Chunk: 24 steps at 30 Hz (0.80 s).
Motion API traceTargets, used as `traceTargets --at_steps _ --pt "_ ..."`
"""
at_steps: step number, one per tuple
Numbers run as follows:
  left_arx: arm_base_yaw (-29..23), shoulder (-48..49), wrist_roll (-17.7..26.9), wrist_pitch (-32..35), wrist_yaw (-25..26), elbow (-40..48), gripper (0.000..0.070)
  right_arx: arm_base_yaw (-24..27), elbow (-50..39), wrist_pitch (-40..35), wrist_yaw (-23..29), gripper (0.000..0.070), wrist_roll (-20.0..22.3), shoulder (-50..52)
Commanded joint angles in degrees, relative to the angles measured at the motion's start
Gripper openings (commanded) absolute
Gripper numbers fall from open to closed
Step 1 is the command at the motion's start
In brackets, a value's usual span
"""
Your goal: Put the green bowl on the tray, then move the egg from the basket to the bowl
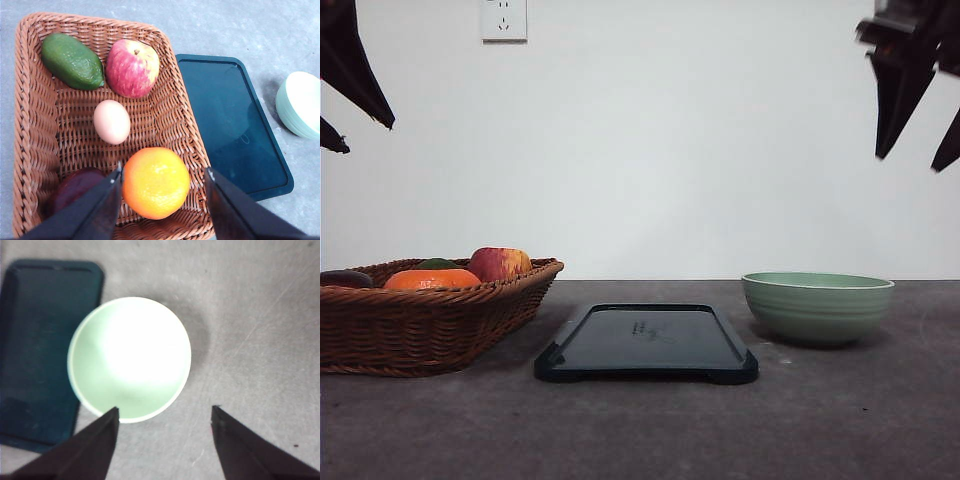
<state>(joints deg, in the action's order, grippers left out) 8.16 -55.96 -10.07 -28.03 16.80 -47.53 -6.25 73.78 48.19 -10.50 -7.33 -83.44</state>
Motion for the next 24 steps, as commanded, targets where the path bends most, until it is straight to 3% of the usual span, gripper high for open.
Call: traceTargets --at_steps 1,18,22,24 --pt "0.1 -0.3 0.5 0.6 0.2 -1.3 0.031 0.1 1.8 0.1 0.1 0.0338 1.2 -3.0" --pt "0.1 -0.3 0.4 0.6 0.2 -1.3 0.031 0.9 4.0 -4.2 0.1 0.0327 3.5 -20.1" --pt "0.1 -0.3 0.4 0.6 0.2 -1.3 0.031 1.2 4.0 -5.7 0.0 0.0196 3.5 -21.7" --pt "0.1 -0.3 0.4 0.6 0.2 -1.3 0.031 1.2 4.0 -5.9 0.0 0.0165 3.5 -22.3"
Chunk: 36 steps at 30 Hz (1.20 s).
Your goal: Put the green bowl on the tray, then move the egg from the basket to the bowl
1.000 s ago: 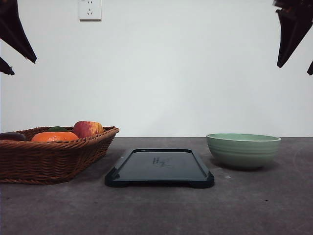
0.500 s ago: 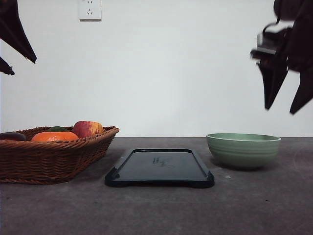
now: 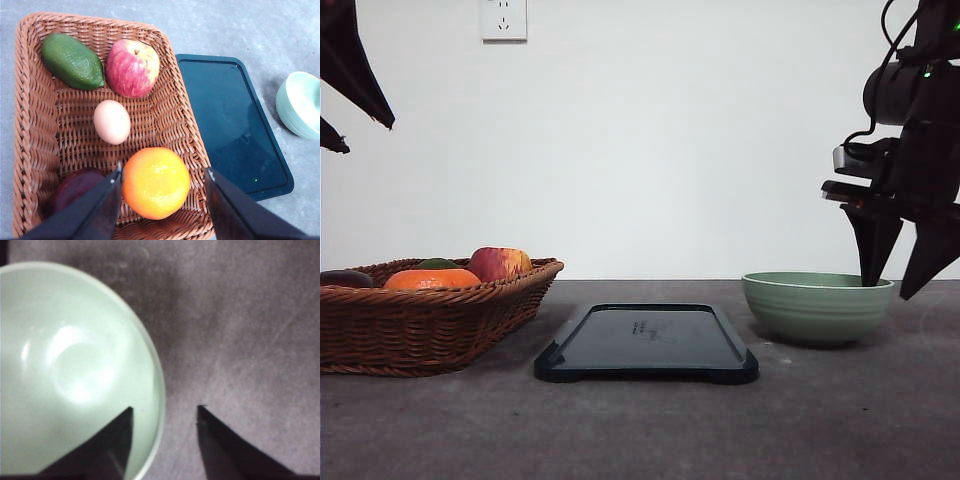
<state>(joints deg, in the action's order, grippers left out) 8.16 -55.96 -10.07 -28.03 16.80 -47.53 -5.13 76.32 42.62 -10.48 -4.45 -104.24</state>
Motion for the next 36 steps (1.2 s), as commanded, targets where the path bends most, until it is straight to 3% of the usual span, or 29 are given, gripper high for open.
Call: traceTargets --at_steps 1,5,12,23,36 --pt "0.1 -0.3 0.4 0.6 0.2 -1.3 0.031 0.1 1.4 -0.4 0.0 0.0141 0.7 -1.9" --pt "0.1 -0.3 0.4 0.6 0.2 -1.3 0.031 0.1 1.4 -0.4 0.0 0.0 0.9 -2.3" --pt "0.1 -0.3 0.4 0.6 0.2 -1.3 0.031 0.1 4.2 5.6 0.9 0.0 2.2 -2.2" --pt "0.1 -0.3 0.4 0.6 0.2 -1.3 0.031 -3.0 18.0 18.9 1.5 0.0 3.8 -2.2" --pt "0.1 -0.3 0.4 0.5 0.2 -1.3 0.0309 -16.1 24.5 12.7 0.9 0.0 0.4 -4.2"
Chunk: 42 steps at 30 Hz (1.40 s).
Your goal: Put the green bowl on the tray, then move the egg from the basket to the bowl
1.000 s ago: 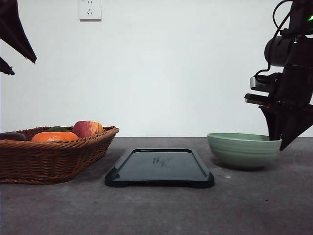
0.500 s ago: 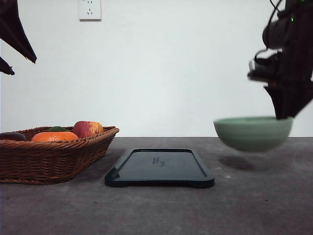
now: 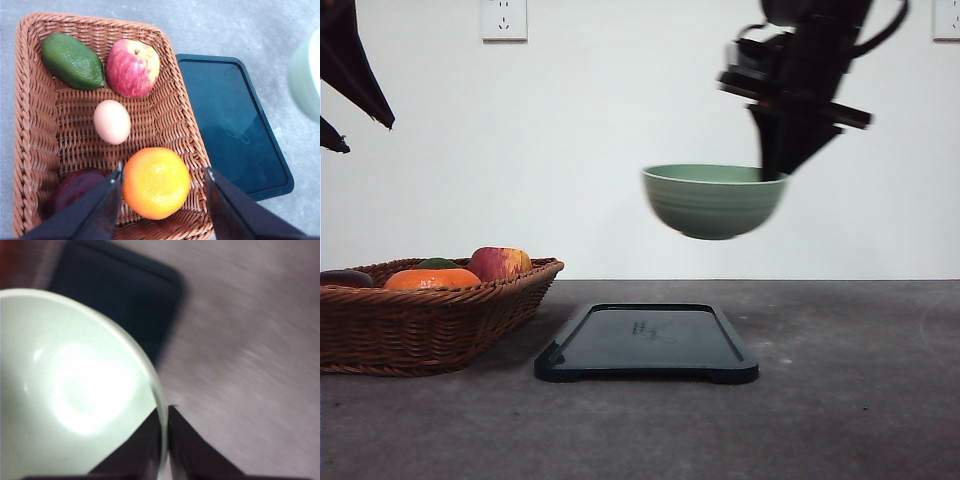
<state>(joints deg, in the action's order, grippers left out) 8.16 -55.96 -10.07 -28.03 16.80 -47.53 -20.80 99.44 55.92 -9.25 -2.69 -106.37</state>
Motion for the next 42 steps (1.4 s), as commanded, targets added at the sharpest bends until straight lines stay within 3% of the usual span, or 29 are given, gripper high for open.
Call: traceTargets --at_steps 1,18,42 --pt "0.1 -0.3 0.4 0.5 0.2 -1.3 0.0309 -0.9 1.7 -0.6 -0.4 0.0 -1.4 -2.8" --pt "0.1 -0.3 0.4 0.5 0.2 -1.3 0.0309 -4.1 5.7 -3.4 -4.1 0.0 -3.0 -13.0" --pt "0.1 -0.3 0.4 0.4 0.2 -1.3 0.0309 -4.4 5.7 -4.7 -3.8 0.0 -3.3 -18.0"
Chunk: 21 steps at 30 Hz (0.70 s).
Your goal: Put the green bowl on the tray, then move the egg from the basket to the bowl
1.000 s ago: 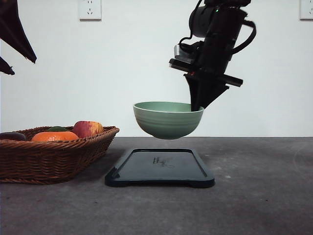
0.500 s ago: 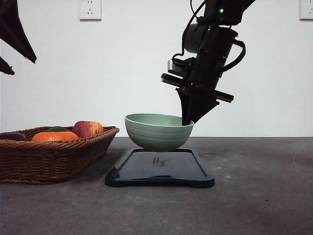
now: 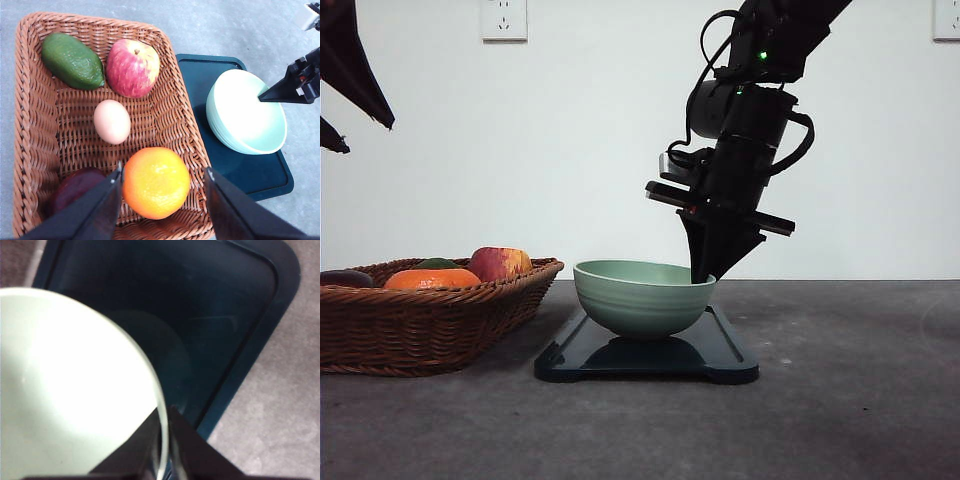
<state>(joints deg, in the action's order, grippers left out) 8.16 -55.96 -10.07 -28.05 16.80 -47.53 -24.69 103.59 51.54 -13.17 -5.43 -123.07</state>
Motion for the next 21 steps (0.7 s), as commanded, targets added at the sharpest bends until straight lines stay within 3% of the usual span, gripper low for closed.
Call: traceTargets --at_steps 1,3,8,21 --pt "0.1 -0.3 0.4 0.4 0.2 -1.3 0.0309 -0.5 1.5 -0.3 0.1 0.0001 -0.6 -1.3" --pt "0.1 -0.3 0.4 0.4 0.2 -1.3 0.0309 -0.5 1.5 -0.3 0.1 0.0017 -0.6 -1.3" --pt "0.1 -0.3 0.4 0.0 0.2 -1.3 0.0309 -0.5 1.7 0.0 0.1 0.0132 -0.7 -1.3" --pt "0.1 -0.3 0.4 -1.2 0.2 -1.3 0.031 -0.4 9.5 9.8 0.2 0.014 -1.1 0.9"
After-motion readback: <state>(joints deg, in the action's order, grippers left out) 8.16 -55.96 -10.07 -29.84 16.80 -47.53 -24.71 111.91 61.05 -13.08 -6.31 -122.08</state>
